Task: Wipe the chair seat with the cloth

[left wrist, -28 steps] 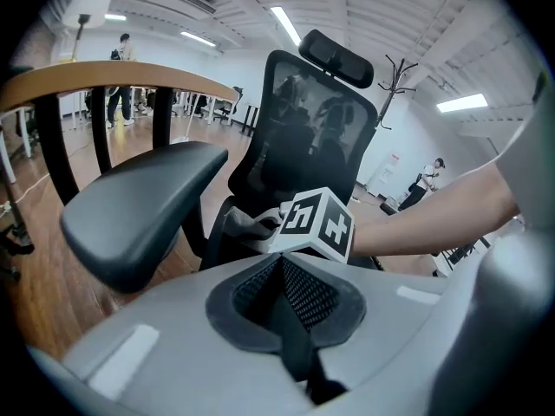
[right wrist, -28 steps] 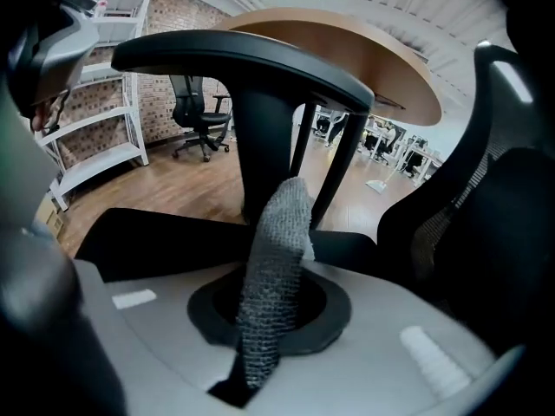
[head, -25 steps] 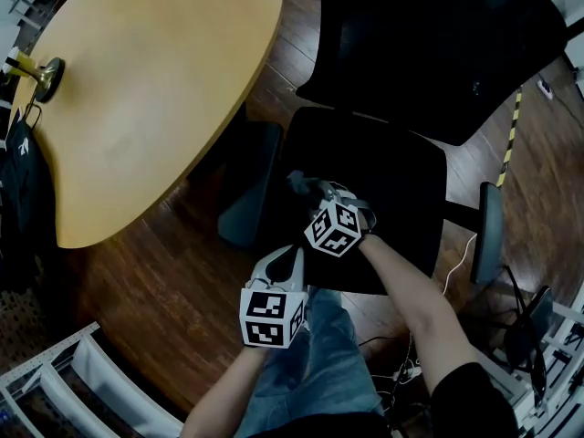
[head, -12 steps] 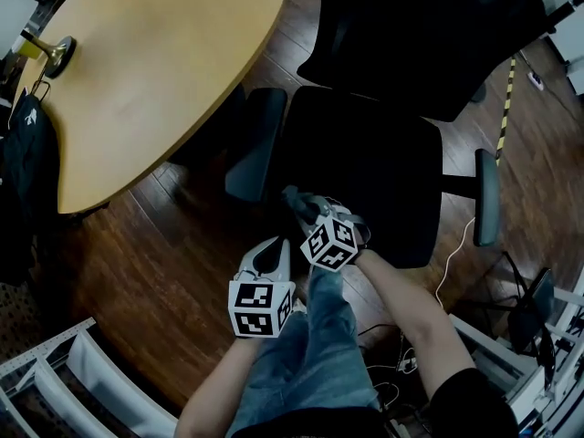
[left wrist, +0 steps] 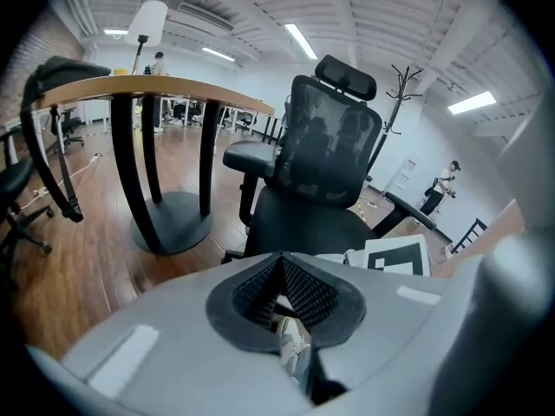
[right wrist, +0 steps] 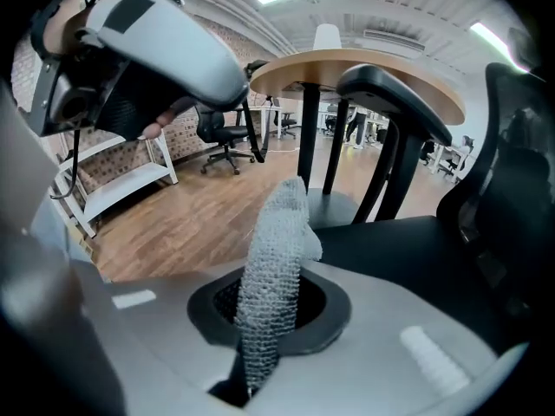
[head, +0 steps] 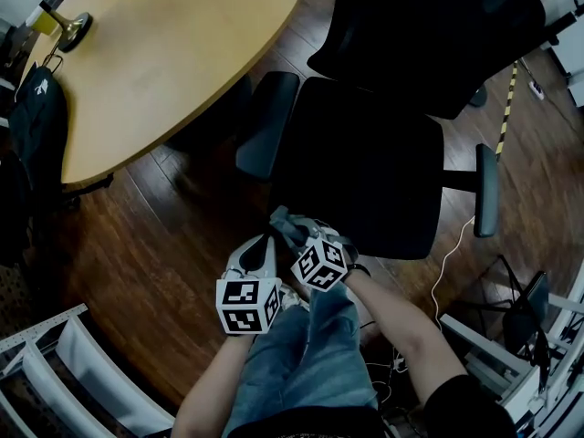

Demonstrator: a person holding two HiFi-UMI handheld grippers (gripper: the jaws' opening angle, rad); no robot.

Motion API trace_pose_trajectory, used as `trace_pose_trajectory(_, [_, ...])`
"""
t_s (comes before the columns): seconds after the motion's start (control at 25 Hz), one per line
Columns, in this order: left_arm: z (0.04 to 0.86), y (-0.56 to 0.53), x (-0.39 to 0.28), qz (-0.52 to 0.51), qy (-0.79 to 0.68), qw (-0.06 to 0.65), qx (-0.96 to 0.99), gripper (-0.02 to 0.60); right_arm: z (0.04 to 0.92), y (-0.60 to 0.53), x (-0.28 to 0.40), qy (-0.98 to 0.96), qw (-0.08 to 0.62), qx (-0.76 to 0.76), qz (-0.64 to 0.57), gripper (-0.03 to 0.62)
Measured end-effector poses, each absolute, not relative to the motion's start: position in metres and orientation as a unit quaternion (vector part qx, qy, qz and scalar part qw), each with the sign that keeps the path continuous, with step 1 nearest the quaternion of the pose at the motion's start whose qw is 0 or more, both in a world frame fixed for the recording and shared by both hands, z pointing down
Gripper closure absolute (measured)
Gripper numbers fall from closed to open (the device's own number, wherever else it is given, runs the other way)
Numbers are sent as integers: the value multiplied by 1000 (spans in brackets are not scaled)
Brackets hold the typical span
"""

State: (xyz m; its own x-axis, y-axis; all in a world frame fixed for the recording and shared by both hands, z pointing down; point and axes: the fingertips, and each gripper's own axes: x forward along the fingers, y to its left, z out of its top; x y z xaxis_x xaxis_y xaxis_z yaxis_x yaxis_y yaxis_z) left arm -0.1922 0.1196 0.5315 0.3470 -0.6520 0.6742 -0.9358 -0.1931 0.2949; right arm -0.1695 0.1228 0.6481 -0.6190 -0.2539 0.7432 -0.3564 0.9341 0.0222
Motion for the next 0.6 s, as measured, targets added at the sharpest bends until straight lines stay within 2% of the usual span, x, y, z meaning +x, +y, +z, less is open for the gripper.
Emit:
trace_pose_trajectory(0.32, [538, 124, -184, 199, -535, 351, 742, 578, 647, 131, -173, -904, 394, 158, 59, 582])
trace_pose_trajectory(0.6, [533, 102, -154, 201, -519, 350, 754, 578, 619, 89, -141, -906, 385, 172, 32, 582])
